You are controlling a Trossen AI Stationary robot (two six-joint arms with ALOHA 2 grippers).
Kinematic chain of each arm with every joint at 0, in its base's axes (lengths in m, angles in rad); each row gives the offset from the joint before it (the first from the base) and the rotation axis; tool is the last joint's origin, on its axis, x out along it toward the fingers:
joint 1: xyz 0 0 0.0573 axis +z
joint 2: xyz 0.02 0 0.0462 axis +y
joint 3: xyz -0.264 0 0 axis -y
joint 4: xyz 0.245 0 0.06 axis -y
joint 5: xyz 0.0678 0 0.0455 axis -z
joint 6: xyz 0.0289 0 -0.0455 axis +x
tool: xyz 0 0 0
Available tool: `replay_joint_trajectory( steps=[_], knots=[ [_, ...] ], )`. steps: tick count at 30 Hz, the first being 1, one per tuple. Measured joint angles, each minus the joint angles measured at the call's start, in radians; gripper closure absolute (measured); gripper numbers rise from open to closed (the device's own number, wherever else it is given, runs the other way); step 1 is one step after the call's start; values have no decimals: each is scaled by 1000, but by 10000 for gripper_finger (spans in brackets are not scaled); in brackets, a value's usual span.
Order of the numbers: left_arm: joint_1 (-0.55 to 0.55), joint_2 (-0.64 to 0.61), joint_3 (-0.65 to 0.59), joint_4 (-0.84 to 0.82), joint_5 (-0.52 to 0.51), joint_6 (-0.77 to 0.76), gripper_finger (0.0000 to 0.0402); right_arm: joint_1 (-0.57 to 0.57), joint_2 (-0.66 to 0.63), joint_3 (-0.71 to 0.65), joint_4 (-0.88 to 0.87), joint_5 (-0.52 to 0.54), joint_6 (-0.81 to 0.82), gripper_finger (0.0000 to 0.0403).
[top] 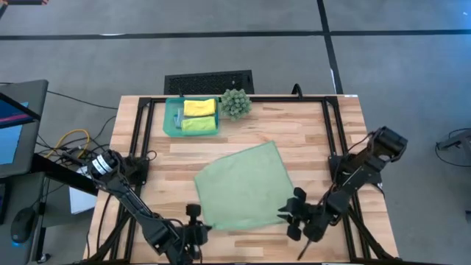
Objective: Fold microfiber towels
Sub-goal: Fold the green microfiber cloth
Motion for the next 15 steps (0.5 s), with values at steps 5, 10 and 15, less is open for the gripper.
replay_joint_trajectory(
  steps=[5,10,15],
  knots=[
    [-5,1,-1,158,166,137,397,24,31,1,77,76,-71,286],
    [-7,1,-1,180,167,121,397,-24,78,2,78,81,-73,285],
    [-4,-17,-1,189,140,19,382,-78,129,2,81,57,-72,285]
  ],
)
